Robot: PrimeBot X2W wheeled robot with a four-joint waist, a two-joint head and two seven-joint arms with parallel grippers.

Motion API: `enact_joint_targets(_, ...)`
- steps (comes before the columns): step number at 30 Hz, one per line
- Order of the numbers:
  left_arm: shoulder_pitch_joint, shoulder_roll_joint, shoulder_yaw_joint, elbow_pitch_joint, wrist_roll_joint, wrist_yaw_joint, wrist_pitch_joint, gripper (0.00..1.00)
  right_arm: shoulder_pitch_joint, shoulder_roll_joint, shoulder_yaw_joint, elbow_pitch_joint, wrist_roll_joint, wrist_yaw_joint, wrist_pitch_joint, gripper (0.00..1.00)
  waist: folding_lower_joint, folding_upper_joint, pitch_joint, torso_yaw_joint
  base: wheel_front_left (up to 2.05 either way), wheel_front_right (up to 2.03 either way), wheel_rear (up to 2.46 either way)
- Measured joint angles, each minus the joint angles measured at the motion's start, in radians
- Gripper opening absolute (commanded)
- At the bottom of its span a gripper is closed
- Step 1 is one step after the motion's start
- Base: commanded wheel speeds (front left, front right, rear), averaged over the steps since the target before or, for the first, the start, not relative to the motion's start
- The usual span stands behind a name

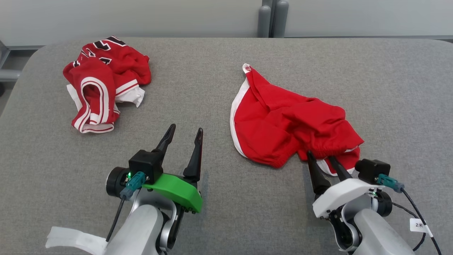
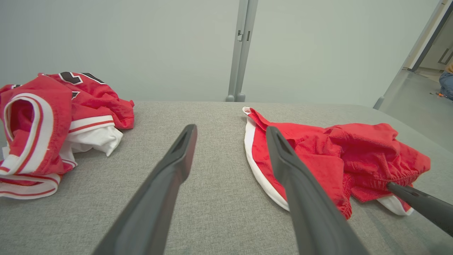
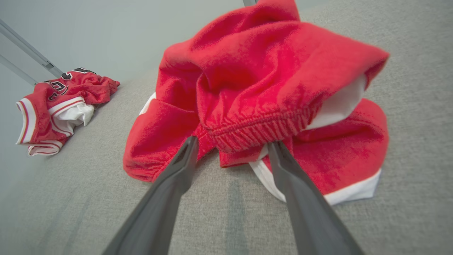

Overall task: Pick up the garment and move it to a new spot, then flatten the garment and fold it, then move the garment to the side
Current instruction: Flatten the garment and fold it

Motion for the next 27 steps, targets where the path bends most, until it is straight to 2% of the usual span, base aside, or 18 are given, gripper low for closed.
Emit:
enact_joint_targets(2,0.005,0.000,0.002,-0.004,0.004,0.000,0.000,1.00,-0.019,0.000,0.002,-0.002,0.002,0.000,0.000,1.00,0.0000,0.0000,0.001,0.001,0.00,0.00,0.00)
enact_joint_targets(3,0.009,0.000,0.003,-0.005,0.004,0.000,0.000,1.00,-0.027,0.000,0.003,-0.003,0.003,0.000,0.000,0.95,0.0000,0.0000,0.001,0.001,0.00,0.00,0.00)
enact_joint_targets(4,0.012,0.000,0.004,-0.006,0.005,0.000,0.000,1.00,-0.035,0.000,0.004,-0.004,0.003,0.000,0.000,0.79,0.0000,0.0000,0.002,0.001,0.00,0.00,0.00)
enact_joint_targets(5,0.015,0.000,0.006,-0.007,0.005,0.000,0.000,1.00,-0.040,0.000,0.006,-0.004,0.002,0.001,0.000,0.79,0.0000,0.0000,0.002,0.002,0.00,0.00,0.00)
enact_joint_targets(7,0.020,0.000,0.009,-0.009,0.012,0.000,0.000,1.00,-0.047,0.000,0.010,-0.004,0.001,0.001,0.000,0.47,0.0000,0.0000,0.004,0.002,0.00,0.00,0.00)
enact_joint_targets(10,0.024,0.000,0.015,-0.016,0.022,0.003,0.000,1.00,-0.059,-0.001,0.011,-0.015,-0.013,0.001,0.000,0.27,0.0000,0.0000,0.006,0.002,0.00,0.00,0.00)
enact_joint_targets(11,0.024,0.000,0.018,-0.019,0.023,0.003,0.000,1.00,-0.067,-0.001,0.011,-0.021,-0.026,0.001,0.000,0.14,0.0000,0.0000,0.006,0.001,0.00,0.00,0.00)
enact_joint_targets(12,0.025,0.000,0.021,-0.022,0.024,0.003,0.000,1.00,-0.074,-0.001,0.010,-0.028,-0.038,0.001,0.000,0.09,0.0000,0.0000,0.007,0.000,0.00,0.00,0.00)
enact_joint_targets(13,0.025,0.000,0.025,-0.026,0.026,0.003,0.000,1.00,-0.081,-0.001,0.009,-0.038,-0.045,0.001,0.000,0.00,0.0000,0.0000,0.007,-0.001,0.00,0.00,0.00)
enact_joint_targets(22,0.058,0.003,0.062,-0.040,0.032,0.003,0.000,1.00,-0.119,-0.005,-0.073,-0.165,-0.090,0.010,0.000,0.00,0.0000,0.0000,0.000,-0.041,0.00,0.00,0.00)
enact_joint_targets(27,0.067,0.003,0.075,-0.052,0.032,0.003,0.000,1.00,-0.149,-0.057,-0.133,-0.222,-0.105,0.013,0.000,0.00,0.0000,0.0000,-0.008,-0.069,0.00,0.00,0.00)
